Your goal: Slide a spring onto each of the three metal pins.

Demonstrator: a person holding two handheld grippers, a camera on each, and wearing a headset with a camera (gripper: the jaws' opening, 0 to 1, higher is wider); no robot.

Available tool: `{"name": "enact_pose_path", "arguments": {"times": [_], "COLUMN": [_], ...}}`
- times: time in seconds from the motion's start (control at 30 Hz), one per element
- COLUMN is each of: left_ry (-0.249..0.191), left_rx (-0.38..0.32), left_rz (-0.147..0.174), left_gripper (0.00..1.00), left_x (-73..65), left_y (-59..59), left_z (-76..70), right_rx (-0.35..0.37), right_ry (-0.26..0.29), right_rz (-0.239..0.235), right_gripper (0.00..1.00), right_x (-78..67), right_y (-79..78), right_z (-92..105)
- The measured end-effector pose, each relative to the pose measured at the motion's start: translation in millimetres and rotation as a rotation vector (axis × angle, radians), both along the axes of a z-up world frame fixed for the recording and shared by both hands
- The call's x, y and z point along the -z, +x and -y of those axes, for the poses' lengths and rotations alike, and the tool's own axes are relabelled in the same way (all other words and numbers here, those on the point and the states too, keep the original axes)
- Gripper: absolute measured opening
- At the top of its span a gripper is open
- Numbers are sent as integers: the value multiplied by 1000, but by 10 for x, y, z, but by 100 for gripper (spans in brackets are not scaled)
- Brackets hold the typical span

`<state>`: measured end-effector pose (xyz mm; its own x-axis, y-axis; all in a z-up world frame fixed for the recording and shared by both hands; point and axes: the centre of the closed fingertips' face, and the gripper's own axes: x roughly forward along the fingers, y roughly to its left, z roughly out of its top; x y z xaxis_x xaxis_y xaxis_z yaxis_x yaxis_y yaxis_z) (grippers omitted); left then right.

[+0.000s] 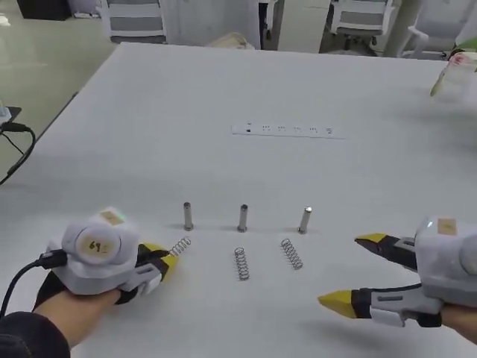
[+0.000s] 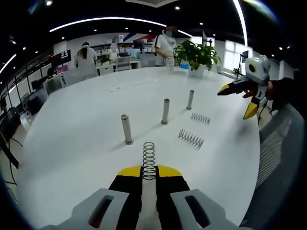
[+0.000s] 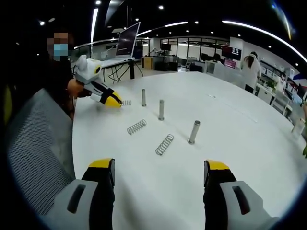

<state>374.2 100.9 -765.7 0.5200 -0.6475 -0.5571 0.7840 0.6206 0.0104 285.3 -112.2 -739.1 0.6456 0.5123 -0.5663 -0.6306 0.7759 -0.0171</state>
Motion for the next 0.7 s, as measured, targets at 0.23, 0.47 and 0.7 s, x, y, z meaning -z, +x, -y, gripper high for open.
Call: {"name": "enact_pose_path", "arguments": {"times": [0.23,0.47,0.7], "left_ry": [-9,-23,-35], "left_rx": [26,59,103], "left_rz": [4,6,10], "left_gripper": [2,2,2], "left_x": [-37,-70,-146], "left_y": [-35,-81,-150], "left_z": [61,144,246], "right_rx": [-42,-93,-131], "right_ry": [-9,-6,1], "right_rz": [2,12,3], "right_gripper": [74,72,70], "right_x": [-53,-124,-102], "right_y": [57,151,136], "right_z": [-116,-317,-478]}}
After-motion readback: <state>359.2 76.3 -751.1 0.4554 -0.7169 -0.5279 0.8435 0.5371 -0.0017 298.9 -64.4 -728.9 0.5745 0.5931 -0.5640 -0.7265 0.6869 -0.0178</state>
